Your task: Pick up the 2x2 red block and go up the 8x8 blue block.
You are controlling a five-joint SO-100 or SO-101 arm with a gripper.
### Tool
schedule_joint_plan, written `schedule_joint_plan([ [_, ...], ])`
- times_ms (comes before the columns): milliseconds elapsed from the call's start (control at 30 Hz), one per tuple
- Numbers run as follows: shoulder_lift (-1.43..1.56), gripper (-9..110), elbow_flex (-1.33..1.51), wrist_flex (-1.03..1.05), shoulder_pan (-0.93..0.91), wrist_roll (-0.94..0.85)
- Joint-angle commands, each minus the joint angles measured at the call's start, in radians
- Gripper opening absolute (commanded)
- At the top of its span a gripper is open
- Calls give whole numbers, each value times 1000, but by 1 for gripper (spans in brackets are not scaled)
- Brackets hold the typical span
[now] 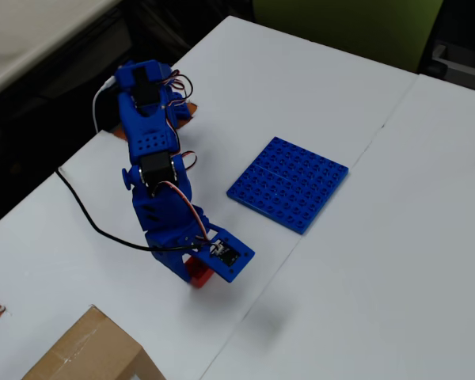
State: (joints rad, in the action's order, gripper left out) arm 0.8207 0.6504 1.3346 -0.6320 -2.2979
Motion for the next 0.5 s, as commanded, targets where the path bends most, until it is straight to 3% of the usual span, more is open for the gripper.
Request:
schedule_joint_plan([
  [0,121,0,-48,43,35,6],
  [467,390,0,-40,249,198,-61],
])
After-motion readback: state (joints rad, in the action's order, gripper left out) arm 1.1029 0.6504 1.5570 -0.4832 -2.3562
